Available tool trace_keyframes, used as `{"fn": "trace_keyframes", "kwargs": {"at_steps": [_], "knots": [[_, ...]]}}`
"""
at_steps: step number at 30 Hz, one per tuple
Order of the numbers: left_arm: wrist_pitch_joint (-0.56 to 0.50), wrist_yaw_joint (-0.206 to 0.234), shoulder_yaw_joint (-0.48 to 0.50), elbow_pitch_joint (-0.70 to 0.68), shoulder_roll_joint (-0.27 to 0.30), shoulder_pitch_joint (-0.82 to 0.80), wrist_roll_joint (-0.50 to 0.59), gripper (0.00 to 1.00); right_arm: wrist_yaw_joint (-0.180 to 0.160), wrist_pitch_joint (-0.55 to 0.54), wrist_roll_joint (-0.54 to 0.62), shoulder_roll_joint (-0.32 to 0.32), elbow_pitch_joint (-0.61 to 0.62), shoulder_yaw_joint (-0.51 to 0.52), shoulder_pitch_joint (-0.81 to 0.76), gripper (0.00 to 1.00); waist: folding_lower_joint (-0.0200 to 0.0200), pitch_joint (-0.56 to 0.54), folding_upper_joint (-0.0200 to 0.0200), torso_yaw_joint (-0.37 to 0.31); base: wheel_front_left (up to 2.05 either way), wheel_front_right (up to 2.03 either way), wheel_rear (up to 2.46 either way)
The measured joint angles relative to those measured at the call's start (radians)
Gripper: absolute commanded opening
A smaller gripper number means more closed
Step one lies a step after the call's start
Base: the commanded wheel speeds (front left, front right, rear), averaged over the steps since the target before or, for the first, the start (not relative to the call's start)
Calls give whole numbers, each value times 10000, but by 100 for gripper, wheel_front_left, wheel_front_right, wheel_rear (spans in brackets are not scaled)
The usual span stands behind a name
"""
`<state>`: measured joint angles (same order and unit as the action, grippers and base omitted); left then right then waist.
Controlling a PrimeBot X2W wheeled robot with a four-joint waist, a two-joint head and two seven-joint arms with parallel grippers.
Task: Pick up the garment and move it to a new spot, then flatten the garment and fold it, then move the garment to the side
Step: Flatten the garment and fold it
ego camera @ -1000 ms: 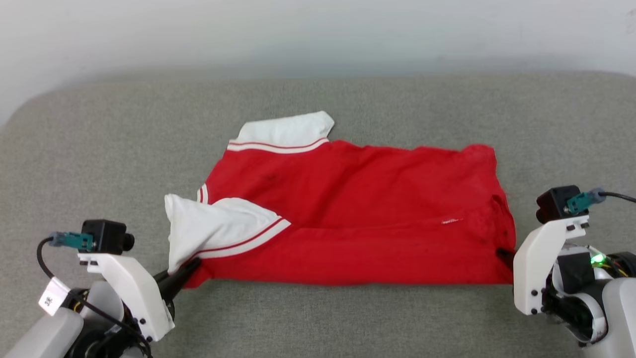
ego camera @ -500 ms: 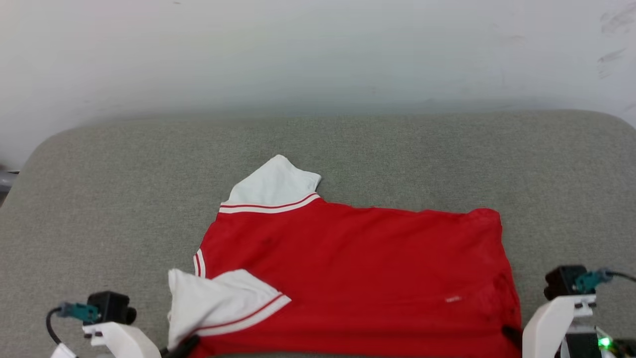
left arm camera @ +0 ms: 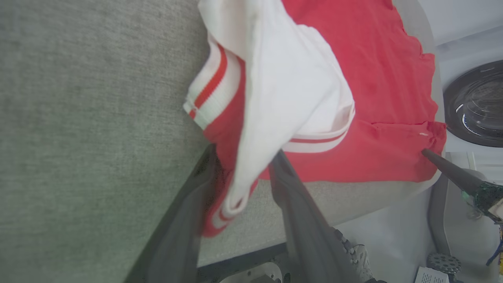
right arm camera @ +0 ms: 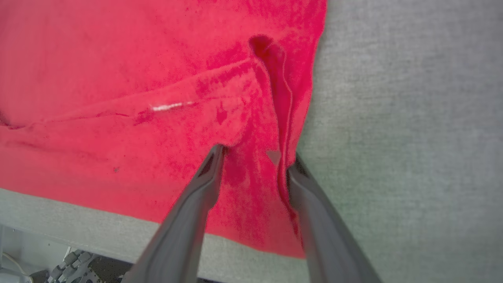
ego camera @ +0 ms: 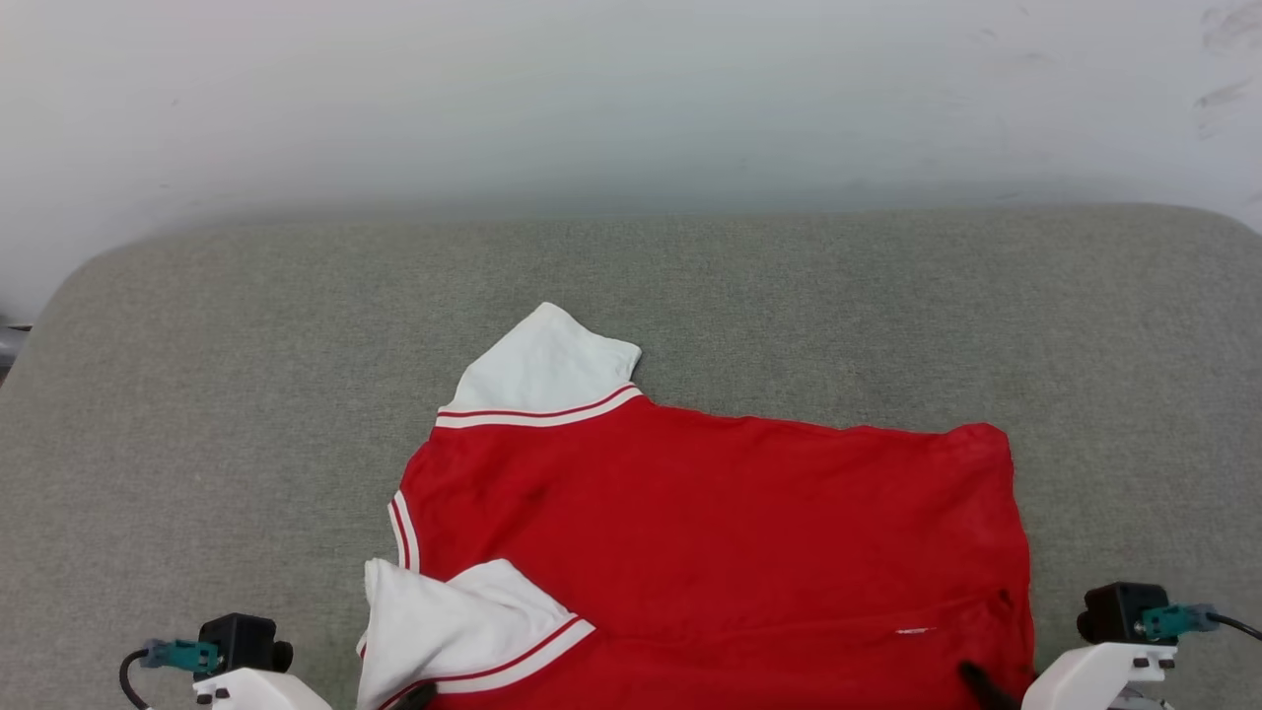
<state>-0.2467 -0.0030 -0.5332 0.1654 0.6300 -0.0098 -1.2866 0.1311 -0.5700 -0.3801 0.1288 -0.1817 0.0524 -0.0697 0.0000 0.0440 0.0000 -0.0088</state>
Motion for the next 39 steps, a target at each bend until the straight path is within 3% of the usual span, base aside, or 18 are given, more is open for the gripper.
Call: {"fn": "trace_keyframes", "kwargs": {"at_steps": [6,12,18,24,26,32,39], "knots": [[510,-192,13,224,46,-461,662,100,0,2362,50,151,357,-288,115,100,0,-81,0,75,0,0,0],[2265,151,399,-17,75,-1198,2015,100,0,4527,1143,-134,968,2,531,100,0,15,0,-22,0,0,0],[3847,385,642,-17,-288,-2110,3106,100,0,5223,2034,-600,1743,420,862,100,1,448,0,-95,0,0,0],[4529,483,719,529,-771,-3450,3785,100,0,5331,2303,-742,2389,529,1256,100,1,1182,0,-207,0,0,0],[4525,451,667,840,-836,-3934,3891,100,0,5333,2190,-755,2483,466,1436,100,1,1462,0,-294,0,0,0],[3850,-387,385,1985,-963,-5622,3992,100,0,5358,1847,-769,2391,247,1894,100,2,2150,0,-807,0,0,0],[1473,-1124,-127,3120,-447,-7262,3348,100,-2,5582,1547,-771,2092,-75,2284,100,3,2650,-1,-1654,0,0,0]]}}
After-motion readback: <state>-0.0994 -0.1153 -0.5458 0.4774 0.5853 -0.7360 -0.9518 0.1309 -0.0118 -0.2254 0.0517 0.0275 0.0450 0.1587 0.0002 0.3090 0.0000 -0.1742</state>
